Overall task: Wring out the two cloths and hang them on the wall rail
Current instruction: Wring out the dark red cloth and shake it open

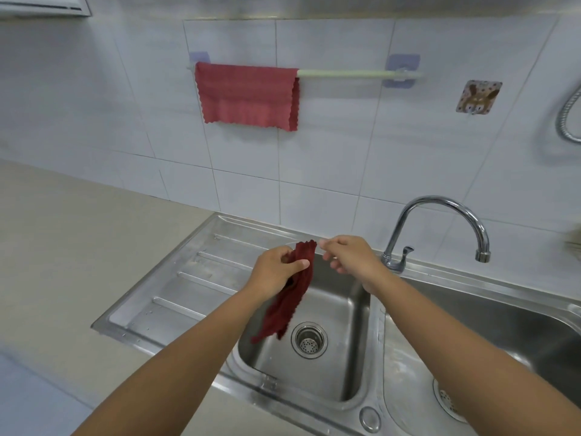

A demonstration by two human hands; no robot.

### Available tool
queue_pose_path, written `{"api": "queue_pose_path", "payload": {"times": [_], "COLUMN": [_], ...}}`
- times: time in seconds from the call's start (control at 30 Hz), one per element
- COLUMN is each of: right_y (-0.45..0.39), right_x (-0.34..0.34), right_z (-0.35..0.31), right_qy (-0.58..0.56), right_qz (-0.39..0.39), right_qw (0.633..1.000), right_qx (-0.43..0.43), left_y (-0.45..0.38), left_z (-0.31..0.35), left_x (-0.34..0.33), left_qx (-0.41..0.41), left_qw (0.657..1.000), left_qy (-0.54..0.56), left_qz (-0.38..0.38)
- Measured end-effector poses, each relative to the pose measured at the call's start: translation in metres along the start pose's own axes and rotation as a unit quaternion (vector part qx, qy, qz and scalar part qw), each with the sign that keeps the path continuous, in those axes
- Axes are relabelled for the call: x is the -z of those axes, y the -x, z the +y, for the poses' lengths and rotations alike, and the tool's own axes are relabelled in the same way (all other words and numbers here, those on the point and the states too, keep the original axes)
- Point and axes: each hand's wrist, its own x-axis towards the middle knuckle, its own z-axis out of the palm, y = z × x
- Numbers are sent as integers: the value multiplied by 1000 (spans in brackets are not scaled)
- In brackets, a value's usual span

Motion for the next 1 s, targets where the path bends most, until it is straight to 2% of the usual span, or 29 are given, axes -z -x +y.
{"api": "queue_pose_path", "payload": {"times": [0.1,0.2,0.33,0.4,0.53,0.7,0.9,1.0], "right_y": [-2,-9,-17,-18,-21,-26,-27,-26], "right_x": [-8,-16,-17,-17,-16,-13,-9,-9], "right_z": [-9,-6,-2,-1,-1,0,-3,-3], "right_qy": [-7,-38,-107,-111,-119,-129,-120,11], "right_qz": [-59,-65,-106,-115,-60,30,27,27], "right_qw": [998,997,978,972,984,990,992,999], "right_qx": [-17,-36,-145,-170,-115,-58,-15,46], "left_y": [3,4,6,7,6,-2,-13,-18], "left_z": [6,8,8,7,4,-3,-2,-1], "left_x": [2,8,19,22,27,36,45,50], "left_qx": [-33,-43,-39,-28,-16,-10,3,-1], "left_qw": [999,998,995,995,996,999,992,991], "left_qy": [-30,-18,39,41,8,-52,-99,-93], "left_qz": [-12,-48,-82,-88,-82,-12,81,97]}}
